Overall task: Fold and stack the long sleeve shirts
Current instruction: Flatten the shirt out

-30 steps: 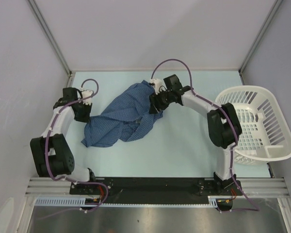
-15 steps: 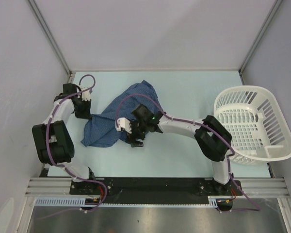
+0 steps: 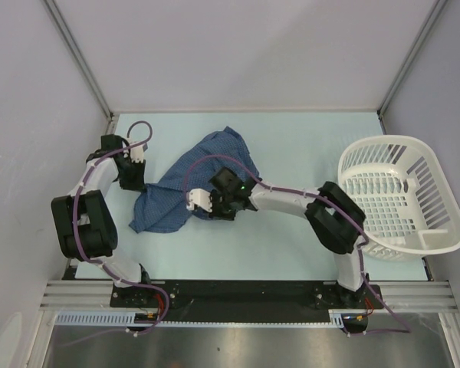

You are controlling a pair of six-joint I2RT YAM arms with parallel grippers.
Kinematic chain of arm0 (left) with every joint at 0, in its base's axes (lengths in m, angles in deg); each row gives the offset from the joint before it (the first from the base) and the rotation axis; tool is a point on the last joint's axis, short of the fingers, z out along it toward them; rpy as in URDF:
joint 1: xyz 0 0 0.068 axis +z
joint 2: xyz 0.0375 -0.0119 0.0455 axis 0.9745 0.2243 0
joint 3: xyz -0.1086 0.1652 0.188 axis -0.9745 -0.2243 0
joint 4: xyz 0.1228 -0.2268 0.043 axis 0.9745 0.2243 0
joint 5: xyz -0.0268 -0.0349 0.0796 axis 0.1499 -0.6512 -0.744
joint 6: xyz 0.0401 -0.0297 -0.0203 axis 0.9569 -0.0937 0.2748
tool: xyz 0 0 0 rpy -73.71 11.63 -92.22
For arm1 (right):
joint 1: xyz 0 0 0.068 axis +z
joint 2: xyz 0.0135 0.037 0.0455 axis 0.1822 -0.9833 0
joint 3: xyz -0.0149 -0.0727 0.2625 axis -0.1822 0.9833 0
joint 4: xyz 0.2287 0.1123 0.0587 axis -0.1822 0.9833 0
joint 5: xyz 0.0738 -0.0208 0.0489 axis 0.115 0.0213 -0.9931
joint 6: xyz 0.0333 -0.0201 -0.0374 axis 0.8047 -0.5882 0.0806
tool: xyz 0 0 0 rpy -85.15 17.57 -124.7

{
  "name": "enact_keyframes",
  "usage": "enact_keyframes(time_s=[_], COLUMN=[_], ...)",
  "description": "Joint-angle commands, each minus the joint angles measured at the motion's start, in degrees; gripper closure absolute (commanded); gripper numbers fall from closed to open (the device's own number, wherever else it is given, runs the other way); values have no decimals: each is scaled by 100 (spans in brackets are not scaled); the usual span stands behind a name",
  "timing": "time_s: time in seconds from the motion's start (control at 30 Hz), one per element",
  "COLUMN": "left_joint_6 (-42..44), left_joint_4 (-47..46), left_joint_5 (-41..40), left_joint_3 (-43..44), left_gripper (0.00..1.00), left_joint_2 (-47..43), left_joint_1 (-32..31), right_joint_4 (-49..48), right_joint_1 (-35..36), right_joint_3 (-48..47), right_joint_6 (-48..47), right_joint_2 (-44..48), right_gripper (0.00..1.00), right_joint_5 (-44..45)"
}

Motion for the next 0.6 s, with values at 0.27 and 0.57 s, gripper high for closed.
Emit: enact_keyframes(time_s=[0.27, 0.57], left_joint_6=[365, 655], left_joint_4=[-90, 7], left_joint_5=[160, 239], left_joint_3=[100, -84], left_gripper=[100, 100], left_joint_2=[-162, -399], left_joint_1=[34, 16], right_joint_4=[1364, -1043], right_joint_1=[-610, -2052], right_joint_3=[-378, -1288], right_joint_6=[795, 2085], right_joint_2=[3455, 2020], right_gripper=[100, 100], right_joint_5=[-970, -1663])
